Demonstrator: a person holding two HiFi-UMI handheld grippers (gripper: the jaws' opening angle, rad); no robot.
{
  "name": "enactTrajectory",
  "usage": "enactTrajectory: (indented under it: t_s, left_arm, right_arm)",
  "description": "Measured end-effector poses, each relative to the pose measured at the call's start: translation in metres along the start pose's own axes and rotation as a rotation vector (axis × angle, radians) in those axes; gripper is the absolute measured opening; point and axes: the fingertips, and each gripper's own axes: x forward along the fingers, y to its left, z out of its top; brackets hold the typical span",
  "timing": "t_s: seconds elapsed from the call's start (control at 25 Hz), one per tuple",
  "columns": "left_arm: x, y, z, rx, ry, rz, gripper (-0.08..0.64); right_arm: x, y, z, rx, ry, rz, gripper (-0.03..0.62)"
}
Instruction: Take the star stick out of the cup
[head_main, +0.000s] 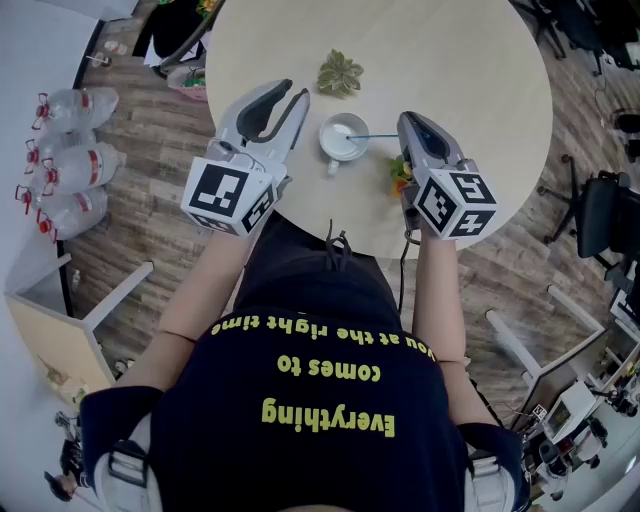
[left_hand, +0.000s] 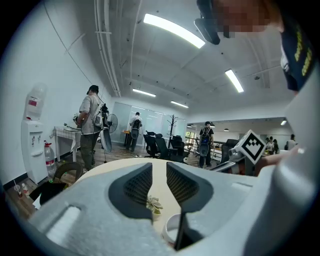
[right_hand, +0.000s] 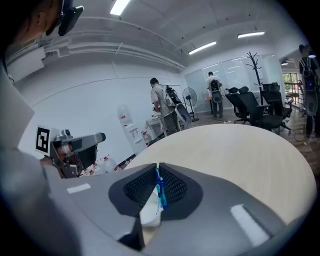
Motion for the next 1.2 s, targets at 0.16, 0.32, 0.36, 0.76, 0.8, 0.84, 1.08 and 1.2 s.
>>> enactTrajectory:
  t_s: [0.16, 0.32, 0.36, 0.76, 0.8, 0.84, 1.08, 1.2]
  left_arm:
    - [-0.002, -0.002, 0.002, 0.007, 0.003, -0.001, 0.062]
    - [-0.002, -0.005, 0.004, 0.011, 0.006, -0.014, 0.037]
    - [-0.002, -0.005, 0.004, 0.012, 0.005, -0.016, 0.032]
    - [0.000, -0.009, 0.013, 0.028, -0.004, -0.037, 0.012]
    - [0.000, -0.010, 0.014, 0.029, -0.006, -0.041, 0.011]
    - [0.001, -0.011, 0.014, 0.030, -0.007, -0.044, 0.011]
    - [0.001, -0.014, 0.018, 0.039, -0.012, -0.055, 0.009]
    - [0.000, -0.015, 0.021, 0.044, -0.017, -0.058, 0.009]
  right_arm:
    - [-0.004, 0.003, 0.008, -0.009, -0.011, 0.004, 0.028]
    - [-0.007, 0.006, 0.011, -0.012, -0.015, 0.008, 0.028]
    - [-0.008, 0.007, 0.012, -0.012, -0.016, 0.009, 0.028]
    - [-0.024, 0.013, 0.026, 0.005, -0.051, 0.018, 0.026]
    - [-0.026, 0.013, 0.028, 0.009, -0.055, 0.016, 0.026]
    - [-0.028, 0.012, 0.029, 0.012, -0.060, 0.013, 0.026]
    - [-0.041, 0.017, 0.041, 0.011, -0.093, 0.016, 0.026]
    - [-0.048, 0.018, 0.050, 0.017, -0.121, 0.018, 0.026]
